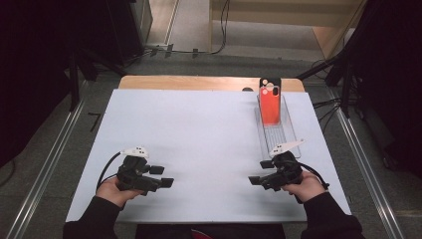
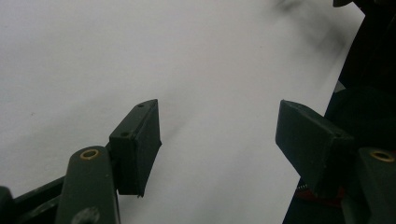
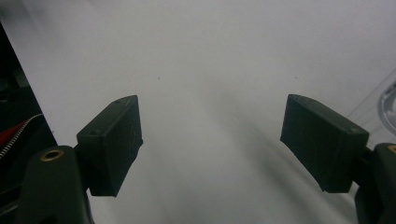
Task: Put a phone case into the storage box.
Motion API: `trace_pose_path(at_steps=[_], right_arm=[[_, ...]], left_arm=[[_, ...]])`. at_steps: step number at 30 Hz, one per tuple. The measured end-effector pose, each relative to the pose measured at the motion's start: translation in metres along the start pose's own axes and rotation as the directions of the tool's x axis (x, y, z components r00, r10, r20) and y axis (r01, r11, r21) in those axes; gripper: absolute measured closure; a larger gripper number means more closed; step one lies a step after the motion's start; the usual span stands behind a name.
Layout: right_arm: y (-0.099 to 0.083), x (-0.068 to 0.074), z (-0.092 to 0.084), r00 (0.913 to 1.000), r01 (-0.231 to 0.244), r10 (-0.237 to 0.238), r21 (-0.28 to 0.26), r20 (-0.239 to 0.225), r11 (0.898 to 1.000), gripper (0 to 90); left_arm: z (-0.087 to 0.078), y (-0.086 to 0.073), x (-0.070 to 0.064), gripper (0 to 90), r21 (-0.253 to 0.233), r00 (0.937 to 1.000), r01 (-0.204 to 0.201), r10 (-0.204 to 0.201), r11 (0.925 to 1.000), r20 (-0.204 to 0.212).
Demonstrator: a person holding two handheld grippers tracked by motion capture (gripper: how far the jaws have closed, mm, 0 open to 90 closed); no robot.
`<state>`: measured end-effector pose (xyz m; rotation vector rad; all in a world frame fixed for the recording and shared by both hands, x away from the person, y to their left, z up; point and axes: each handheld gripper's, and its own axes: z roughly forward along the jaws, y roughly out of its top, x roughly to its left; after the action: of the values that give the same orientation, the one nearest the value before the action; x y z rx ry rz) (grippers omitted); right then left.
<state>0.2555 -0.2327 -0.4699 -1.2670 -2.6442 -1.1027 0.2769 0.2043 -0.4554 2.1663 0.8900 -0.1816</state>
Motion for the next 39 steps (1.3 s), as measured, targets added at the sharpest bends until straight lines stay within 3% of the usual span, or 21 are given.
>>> trace_pose_path(at_steps=[11, 39], right_arm=[[-0.0075, -0.0057, -0.0035, 0.9997, -0.001, 0.001, 0.015, 0.026, 1.000, 18.7], [-0.0088, -0.0080, 0.0006, 0.9994, 0.011, -0.012, 0.030, 0.031, 1.000, 18.7]], left_arm=[[0.0005, -0.0004, 0.0012, 30.6, 0.002, 1.0000, 0.002, -0.002, 1.0000, 0.002], [0.0038, -0.0013, 0.0030, 30.6, 0.017, 0.9999, 0.008, -0.008, 0.9998, 0.006]])
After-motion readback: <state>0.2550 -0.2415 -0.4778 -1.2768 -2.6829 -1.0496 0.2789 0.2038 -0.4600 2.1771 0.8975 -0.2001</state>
